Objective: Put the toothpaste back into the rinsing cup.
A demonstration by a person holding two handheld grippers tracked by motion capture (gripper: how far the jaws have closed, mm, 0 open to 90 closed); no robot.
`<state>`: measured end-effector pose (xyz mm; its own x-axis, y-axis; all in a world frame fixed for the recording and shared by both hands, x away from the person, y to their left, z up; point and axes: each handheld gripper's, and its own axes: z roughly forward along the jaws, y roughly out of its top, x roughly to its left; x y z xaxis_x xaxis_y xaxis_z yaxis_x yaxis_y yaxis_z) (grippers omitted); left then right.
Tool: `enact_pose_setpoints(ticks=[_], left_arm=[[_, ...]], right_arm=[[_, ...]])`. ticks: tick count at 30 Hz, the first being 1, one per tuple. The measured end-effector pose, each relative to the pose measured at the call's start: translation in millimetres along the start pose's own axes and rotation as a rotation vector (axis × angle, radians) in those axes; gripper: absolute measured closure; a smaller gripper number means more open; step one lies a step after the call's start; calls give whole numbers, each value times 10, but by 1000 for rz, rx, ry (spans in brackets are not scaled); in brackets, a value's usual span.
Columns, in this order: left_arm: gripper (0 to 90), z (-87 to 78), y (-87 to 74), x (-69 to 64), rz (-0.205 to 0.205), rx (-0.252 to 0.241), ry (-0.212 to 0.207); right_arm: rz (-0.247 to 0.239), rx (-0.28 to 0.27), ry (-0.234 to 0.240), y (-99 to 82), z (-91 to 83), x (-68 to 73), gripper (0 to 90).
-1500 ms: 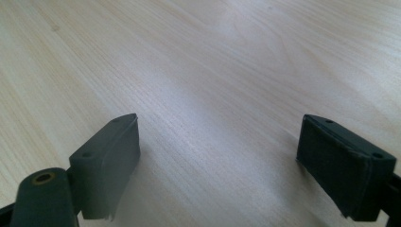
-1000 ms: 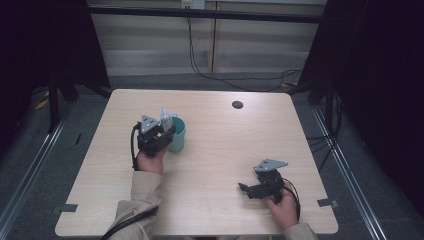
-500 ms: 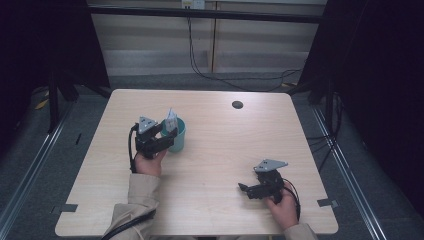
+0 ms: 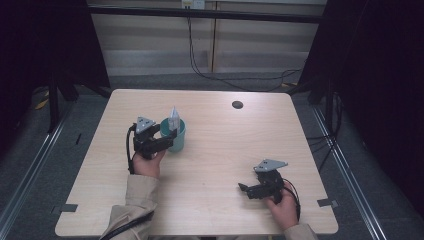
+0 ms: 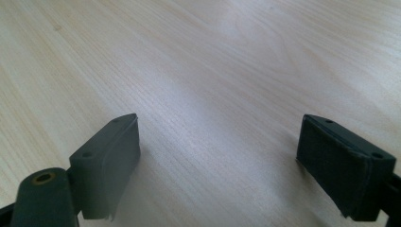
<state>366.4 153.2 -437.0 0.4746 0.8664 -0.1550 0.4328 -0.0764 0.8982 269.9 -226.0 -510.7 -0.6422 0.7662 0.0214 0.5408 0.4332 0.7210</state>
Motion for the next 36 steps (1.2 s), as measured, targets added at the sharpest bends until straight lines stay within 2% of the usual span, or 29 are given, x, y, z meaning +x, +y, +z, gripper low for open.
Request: enact_pose_setpoints(ticks=[2, 9, 13, 28, 36], left_arm=[[288, -29, -3, 16, 2, 0, -7], [246, -120, -3, 80, -37, 18, -25], [238, -175, -27, 82, -26, 21, -24], [223, -323, -212, 175, -46, 31, -12], [219, -341, -348, 213, -48, 59, -3]], right_arm=[[0, -1, 2, 0, 1, -1, 135], [0, 0, 1, 0, 0, 0, 134], [1, 0, 0, 0, 0, 0, 135], [0, -3, 3, 0, 2, -1, 134], [1, -3, 3, 0, 2, -1, 134]])
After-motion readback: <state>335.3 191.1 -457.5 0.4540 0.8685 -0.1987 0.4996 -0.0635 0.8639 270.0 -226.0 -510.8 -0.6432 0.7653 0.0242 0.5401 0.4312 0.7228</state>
